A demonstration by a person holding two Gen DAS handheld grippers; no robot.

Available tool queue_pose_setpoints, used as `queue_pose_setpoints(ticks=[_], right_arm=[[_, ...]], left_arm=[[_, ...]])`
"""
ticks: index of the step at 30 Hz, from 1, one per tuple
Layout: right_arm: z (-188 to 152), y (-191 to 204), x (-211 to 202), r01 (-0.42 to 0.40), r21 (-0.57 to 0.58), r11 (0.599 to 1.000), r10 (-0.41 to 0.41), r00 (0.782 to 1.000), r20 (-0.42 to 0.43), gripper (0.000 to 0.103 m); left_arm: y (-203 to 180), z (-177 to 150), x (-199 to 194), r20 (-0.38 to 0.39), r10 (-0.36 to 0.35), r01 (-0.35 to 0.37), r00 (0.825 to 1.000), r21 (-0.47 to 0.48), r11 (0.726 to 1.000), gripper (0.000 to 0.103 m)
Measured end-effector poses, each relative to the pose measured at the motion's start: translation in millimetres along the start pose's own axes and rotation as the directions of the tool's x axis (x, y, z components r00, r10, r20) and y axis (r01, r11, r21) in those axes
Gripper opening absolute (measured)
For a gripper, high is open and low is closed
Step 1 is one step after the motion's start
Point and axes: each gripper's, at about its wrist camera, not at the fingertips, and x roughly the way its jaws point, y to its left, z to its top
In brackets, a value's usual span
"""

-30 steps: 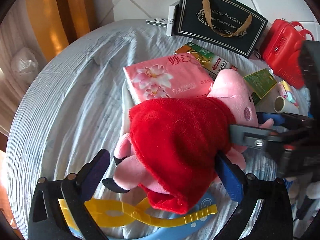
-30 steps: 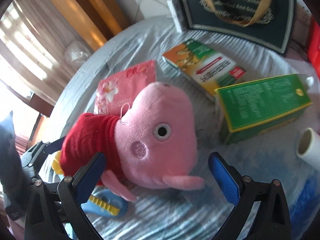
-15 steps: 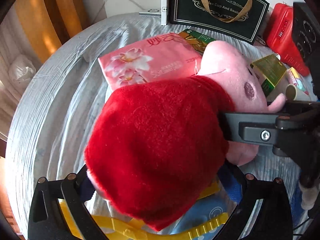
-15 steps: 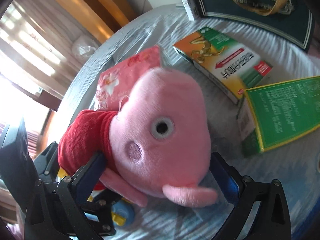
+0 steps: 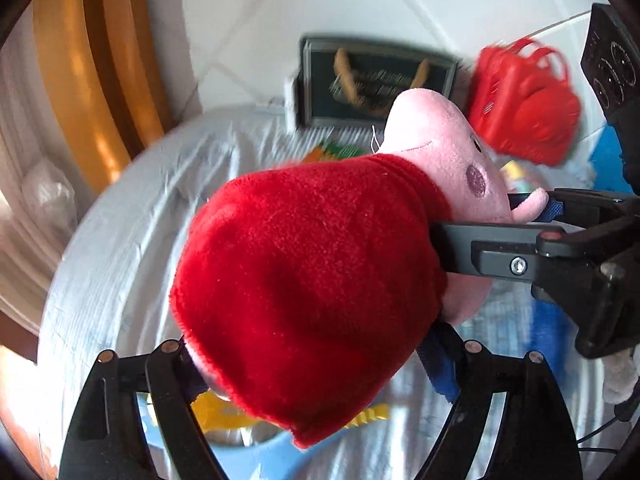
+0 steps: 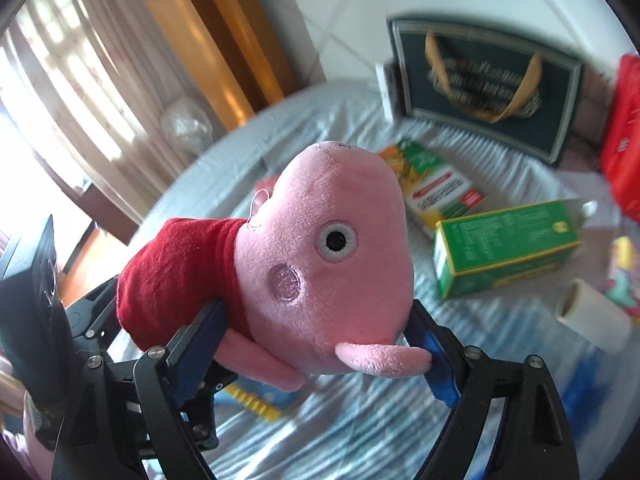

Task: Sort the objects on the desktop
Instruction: 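Carry the Peppa plush into the blue crate and open the right tool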

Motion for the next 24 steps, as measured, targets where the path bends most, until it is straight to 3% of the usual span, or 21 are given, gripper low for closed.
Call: queue_pose_setpoints(ticks=[6,11,18,24], right_arm=[[-18,18,-87,0.068,0.000,0.998,-0.067,0.988,0.139,0.088],[-45,23,-165,0.133,0.035,0.991,-0.137,0.958,0.252,0.088],[-91,6,-273,0.244,0.134,0.961,-0.277,0.887,0.370,0.088],[-141,-23,-370,0.344,0.243,0.907,-0.419,0.795,0.439,0.088]], left_arm=[[-34,6,-73,0.129,-0.050,0.040,0.990,0.074,0.996,0.084],[-77,8,-127,0.221,-0.110,0.077,0.969,0.156,0.985,0.084],[-161,12,-185,0.300,-0.244,0.152,0.922,0.298,0.942,0.084],[-251,13,-229,0.333,-0.378,0.220,0.864,0.426,0.877,0.084]])
